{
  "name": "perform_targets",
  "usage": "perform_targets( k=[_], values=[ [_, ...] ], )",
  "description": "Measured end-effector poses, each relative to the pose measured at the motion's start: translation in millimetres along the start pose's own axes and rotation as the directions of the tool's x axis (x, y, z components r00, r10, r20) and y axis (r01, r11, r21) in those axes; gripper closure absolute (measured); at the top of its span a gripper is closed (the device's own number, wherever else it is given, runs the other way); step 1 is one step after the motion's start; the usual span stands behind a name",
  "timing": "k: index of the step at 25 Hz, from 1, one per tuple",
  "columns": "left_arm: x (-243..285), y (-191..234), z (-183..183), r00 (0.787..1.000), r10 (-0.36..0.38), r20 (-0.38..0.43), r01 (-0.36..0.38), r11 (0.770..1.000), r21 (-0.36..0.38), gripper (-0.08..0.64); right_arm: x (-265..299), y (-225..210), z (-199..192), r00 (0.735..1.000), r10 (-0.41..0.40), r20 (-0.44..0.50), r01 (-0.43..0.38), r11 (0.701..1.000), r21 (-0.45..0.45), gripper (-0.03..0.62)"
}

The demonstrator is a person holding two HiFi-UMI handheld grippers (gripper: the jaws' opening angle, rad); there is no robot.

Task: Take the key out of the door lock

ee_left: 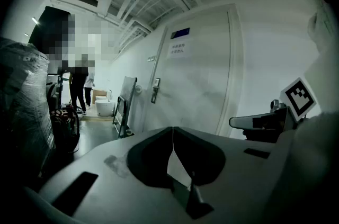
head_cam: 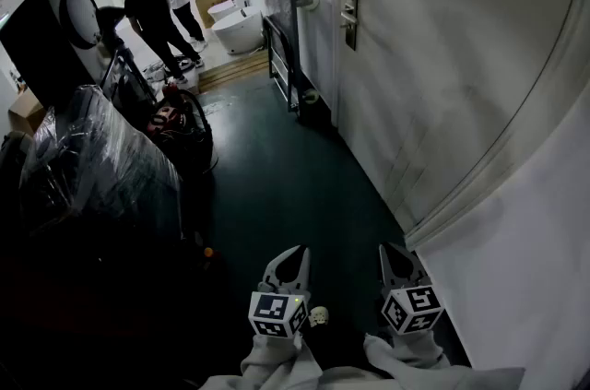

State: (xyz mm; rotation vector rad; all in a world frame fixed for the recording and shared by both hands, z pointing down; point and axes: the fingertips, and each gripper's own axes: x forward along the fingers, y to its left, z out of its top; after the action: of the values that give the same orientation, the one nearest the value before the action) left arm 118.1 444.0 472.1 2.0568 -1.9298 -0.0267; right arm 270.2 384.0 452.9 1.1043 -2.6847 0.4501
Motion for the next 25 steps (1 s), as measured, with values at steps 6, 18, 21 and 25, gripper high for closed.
perform_targets(
  k=[6, 18, 21, 25],
  values=[
    [-20.0, -31.9, -13.3, 1.000, -0.004, -0.005, 0.004, 1.000, -0.008, 0.545, -36.4, -2.6, -14.1, 1.000, 0.004, -0.007, -0.004, 1.000, 0.009, 0.540],
    [-29.1, -63.2, -25.3, 1.000, 0.009, 0.020, -0.009, 1.000, 0.004, 0.545, -60.9, -16.4, -30.4, 0.999, 0.034, 0.001, -0.034, 0.999, 0.017, 0.540],
    [-27.6, -63.0, -22.2, 1.000, 0.016, 0.025, -0.016, 1.000, 0.005, 0.545, -60.5, -19.3, -28.9, 0.999, 0.036, -0.004, -0.036, 0.999, 0.011, 0.540],
    [-19.1, -61.0, -20.1, 1.000, 0.018, 0.026, -0.018, 1.000, 0.013, 0.545, -55.3, -28.4, -27.3, 1.000, 0.029, 0.001, -0.029, 0.999, 0.019, 0.540]
  ],
)
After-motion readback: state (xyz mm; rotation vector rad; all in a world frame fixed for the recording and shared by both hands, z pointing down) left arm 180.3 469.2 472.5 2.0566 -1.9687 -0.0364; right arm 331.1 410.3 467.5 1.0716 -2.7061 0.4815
